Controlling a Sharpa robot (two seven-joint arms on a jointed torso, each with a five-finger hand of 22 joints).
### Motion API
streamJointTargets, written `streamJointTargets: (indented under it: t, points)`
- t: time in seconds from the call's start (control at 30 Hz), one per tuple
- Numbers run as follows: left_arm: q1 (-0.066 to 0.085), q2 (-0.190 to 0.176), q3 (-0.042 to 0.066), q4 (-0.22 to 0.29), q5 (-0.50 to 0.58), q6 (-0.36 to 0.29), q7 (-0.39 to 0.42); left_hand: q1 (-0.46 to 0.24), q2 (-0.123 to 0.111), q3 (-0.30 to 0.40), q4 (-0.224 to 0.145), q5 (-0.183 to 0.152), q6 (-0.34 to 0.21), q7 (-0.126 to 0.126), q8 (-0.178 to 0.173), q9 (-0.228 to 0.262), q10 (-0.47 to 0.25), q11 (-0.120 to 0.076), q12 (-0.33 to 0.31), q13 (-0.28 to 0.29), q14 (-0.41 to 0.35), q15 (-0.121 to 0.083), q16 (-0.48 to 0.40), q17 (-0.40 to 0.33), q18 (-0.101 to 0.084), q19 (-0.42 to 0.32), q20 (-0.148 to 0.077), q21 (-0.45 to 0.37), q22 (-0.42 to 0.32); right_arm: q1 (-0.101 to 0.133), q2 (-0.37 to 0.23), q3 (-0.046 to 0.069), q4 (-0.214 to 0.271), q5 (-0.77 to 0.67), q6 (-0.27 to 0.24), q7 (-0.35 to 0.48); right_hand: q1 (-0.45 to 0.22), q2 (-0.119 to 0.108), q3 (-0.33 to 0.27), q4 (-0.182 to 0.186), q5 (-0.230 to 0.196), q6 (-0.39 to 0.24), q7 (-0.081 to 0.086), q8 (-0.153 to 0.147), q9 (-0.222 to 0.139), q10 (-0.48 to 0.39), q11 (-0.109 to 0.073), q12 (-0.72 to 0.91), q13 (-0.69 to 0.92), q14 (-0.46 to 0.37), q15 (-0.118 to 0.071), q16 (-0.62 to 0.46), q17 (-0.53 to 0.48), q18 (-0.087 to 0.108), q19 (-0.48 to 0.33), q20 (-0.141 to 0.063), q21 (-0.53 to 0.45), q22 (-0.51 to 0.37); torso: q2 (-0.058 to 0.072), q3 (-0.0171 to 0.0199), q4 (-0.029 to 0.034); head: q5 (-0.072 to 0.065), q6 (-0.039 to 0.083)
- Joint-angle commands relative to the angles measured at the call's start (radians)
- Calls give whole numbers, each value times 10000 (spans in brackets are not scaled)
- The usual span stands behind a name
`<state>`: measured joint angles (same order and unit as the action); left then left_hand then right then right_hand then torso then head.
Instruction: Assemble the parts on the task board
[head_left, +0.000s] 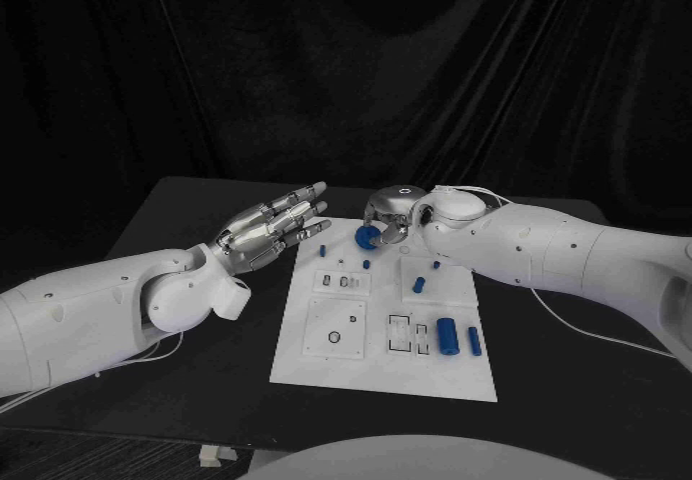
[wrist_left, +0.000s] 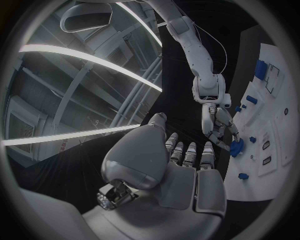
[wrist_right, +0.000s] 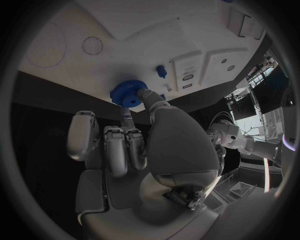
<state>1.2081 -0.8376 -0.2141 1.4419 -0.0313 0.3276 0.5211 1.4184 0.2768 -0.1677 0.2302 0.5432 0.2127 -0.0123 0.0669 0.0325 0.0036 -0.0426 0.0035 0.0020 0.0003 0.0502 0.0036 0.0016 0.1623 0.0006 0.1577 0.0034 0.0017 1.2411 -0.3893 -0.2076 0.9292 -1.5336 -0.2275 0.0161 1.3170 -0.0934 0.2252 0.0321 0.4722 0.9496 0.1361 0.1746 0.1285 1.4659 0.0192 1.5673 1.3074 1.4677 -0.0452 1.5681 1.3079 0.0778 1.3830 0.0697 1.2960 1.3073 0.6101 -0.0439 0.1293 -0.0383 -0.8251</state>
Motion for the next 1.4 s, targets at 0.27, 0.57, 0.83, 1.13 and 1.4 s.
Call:
streamJointTargets:
  t: [0.27, 0.57, 0.83, 1.13, 1.4]
  points:
    - [-11, 64, 11, -25, 18, 132, 137, 65, 14, -15, -56, 32, -6, 96, 64, 9, -8, 63, 6, 2, -3, 36, -36, -16, 159, -6, 60, -34, -17, -46, 220, 7, -257, -61, 175, -6, -38, 67, 136, 38, -199, 7, -222, -207, 1157, 1049, 77, 35, 2634, 1031, 84, 27, 2629, 11, -16, 35, -139, 619, -4, -14, -9, 22, -11]
    - [-11, 67, 11, -20, 18, 125, 137, 62, 19, -8, -64, 35, -21, 100, 60, 7, -10, 70, 3, 1, -3, 43, -36, -16, 157, -6, 64, -34, -17, -63, 358, 7, -340, -61, 257, -46, -94, -33, 284, 69, -353, -842, -198, -863, 881, 1049, 29, 35, 2634, 1031, 50, 27, 2629, 47, -107, 15, -330, 560, -18, -16, -38, 62, -38]
    - [-11, 45, 11, -18, 18, 108, 123, 62, 19, -8, -64, 35, -21, 100, 60, 7, -10, 70, 3, 1, -3, 43, -36, -16, 157, -6, 64, -34, -17, -73, 413, 7, -372, -61, 297, -75, -196, -61, 262, 116, -754, -1446, -210, -1120, 598, 1049, 10, 35, 2634, 1007, 29, -35, 2569, 82, -189, -9, -538, 490, -14, -10, -43, 43, -63]
    - [-11, 41, 11, -12, 18, 111, 104, 59, 19, -1, -75, 36, -21, 106, 62, 7, -9, 77, 5, 2, -3, 49, -36, -16, 156, -6, 68, -34, -17, -81, 426, 7, -365, -61, 264, -66, -257, -40, 225, 155, -908, -1650, -233, -1114, 481, 1049, -8, 35, 2634, 987, 15, -86, 2520, 97, -220, -16, -630, 461, -23, -11, -66, 44, -84]
    - [-12, 52, 11, -34, 18, 124, 68, 56, 17, 3, -84, 39, -3, 113, 70, 10, -8, 81, 6, 2, -3, 52, -36, -16, 155, -6, 70, -34, -17, -90, 398, 7, -283, -61, 293, -60, -331, -3, 193, 210, -999, -1503, -201, -1029, 466, 1049, 9, 35, 2634, 984, 22, -94, 2513, 100, -226, -18, -674, 454, -21, -10, -69, 24, -96]
